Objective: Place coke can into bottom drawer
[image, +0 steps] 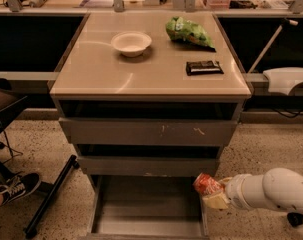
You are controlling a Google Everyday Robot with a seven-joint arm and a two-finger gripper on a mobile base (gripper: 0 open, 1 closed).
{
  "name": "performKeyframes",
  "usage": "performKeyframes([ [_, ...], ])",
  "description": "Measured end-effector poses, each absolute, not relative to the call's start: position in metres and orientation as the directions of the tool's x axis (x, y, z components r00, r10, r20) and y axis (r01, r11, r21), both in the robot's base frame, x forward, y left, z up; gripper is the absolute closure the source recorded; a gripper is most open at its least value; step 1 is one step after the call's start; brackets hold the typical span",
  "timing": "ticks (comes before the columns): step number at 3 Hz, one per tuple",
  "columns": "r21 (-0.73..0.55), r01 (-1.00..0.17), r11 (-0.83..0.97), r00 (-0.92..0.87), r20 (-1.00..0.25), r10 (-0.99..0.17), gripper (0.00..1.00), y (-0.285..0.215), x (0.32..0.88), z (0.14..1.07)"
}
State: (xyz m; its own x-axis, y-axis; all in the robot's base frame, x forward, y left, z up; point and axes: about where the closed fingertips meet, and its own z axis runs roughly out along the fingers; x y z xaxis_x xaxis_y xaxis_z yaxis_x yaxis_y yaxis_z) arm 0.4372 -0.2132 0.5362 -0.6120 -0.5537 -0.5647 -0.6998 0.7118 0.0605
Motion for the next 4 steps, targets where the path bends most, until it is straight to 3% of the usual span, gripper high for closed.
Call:
performKeyframes([
  [2,0.07,-0.63,0.774,-0.578,-0.708,-0.406,1.0,-0.196,0.462,0.48],
  [3,0.106,-0.573,0.813,-0.575,-0.758,-0.306,1.0,-0.191,0.502,0.44],
  [4,0.131,-0.566,0.814,-0.589,-0.755,-0.288,1.0,-0.188,0.5,0.428],
])
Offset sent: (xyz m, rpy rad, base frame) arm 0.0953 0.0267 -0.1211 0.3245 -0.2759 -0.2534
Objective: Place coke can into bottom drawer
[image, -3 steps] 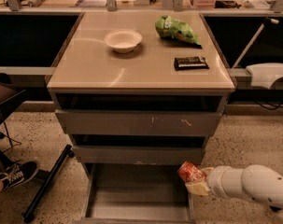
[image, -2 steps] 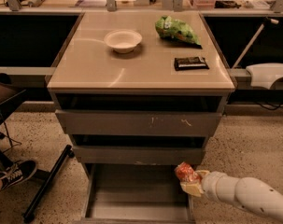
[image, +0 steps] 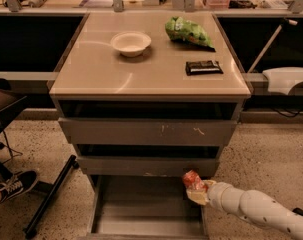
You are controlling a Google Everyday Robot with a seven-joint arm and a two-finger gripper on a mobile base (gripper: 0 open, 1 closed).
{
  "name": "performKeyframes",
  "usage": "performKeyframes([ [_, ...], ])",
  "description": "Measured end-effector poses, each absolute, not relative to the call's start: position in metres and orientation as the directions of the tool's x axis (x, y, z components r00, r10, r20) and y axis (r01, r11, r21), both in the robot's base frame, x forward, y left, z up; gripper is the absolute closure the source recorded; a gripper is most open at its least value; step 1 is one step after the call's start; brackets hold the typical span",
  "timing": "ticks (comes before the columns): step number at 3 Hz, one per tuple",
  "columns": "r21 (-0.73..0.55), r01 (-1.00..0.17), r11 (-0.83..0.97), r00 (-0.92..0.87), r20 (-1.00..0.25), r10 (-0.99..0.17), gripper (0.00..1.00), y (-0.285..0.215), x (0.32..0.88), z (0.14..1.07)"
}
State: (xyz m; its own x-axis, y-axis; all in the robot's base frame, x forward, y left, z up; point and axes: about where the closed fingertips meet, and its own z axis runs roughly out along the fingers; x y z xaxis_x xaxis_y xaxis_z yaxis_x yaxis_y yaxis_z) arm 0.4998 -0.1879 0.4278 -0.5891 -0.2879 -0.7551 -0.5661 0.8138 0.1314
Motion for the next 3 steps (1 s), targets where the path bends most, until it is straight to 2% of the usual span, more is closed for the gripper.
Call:
performKeyframes([
  [1,0.143,-0.552,0.822,-0.595,-0.758,-0.267,1.0,-0.189,0.502,0.419],
  [3,0.252,-0.409,0.877,-0.708,-0.694,-0.131,1.0,-0.175,0.5,0.286],
])
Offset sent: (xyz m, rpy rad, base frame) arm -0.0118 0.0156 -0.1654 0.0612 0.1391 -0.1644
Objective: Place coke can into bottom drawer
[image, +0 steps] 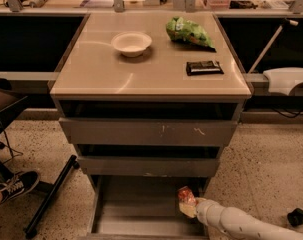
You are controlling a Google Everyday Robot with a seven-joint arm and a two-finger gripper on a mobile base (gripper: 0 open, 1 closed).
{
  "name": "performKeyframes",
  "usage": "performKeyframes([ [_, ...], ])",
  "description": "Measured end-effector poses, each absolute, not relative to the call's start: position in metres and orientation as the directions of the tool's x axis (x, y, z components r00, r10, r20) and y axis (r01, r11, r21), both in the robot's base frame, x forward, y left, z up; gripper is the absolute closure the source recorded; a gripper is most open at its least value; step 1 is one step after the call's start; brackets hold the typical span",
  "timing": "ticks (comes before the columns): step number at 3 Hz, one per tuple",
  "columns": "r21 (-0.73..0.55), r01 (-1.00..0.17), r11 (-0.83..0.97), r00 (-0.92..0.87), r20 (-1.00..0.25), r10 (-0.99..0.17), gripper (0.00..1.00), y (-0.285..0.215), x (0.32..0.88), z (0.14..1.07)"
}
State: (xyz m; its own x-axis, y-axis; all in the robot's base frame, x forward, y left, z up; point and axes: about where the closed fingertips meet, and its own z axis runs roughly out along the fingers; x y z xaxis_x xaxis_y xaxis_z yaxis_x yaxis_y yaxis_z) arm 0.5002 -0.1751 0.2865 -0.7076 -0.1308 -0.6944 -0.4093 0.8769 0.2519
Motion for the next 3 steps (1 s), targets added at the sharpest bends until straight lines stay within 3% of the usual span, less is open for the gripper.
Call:
performKeyframes([
  [3,0.361,-0.34,0.868,-0.796,-0.602,-0.062,1.0,-0.131,0.508,0.156],
])
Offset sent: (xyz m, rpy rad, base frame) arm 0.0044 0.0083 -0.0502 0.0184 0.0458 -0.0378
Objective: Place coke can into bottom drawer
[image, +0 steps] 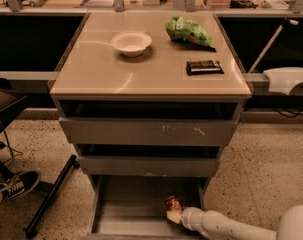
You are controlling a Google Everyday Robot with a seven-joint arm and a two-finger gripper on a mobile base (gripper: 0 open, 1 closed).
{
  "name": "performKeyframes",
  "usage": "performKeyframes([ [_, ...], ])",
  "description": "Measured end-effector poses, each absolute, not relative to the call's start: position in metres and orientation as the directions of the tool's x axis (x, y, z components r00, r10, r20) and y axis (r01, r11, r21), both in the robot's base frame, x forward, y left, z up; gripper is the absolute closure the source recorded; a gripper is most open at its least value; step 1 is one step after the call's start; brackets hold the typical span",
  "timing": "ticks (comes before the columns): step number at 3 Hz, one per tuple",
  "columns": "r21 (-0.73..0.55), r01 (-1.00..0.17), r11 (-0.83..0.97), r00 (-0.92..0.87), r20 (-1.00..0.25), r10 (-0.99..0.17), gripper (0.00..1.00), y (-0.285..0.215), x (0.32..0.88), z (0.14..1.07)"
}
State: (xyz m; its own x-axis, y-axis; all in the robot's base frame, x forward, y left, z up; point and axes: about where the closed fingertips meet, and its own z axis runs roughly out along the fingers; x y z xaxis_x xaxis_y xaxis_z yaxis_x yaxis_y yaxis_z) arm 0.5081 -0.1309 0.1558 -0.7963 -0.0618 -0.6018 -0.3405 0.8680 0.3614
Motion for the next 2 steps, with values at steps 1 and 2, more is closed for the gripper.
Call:
performKeyframes([
  [1,0.362,-0.339,0.869,-0.796,-0.602,-0.06,1.0,-0.1311,0.5093,0.1543],
  [2,0.362,-0.339,0.869,-0.796,-0.602,-0.06,0.81,-0.131,0.5093,0.1542],
])
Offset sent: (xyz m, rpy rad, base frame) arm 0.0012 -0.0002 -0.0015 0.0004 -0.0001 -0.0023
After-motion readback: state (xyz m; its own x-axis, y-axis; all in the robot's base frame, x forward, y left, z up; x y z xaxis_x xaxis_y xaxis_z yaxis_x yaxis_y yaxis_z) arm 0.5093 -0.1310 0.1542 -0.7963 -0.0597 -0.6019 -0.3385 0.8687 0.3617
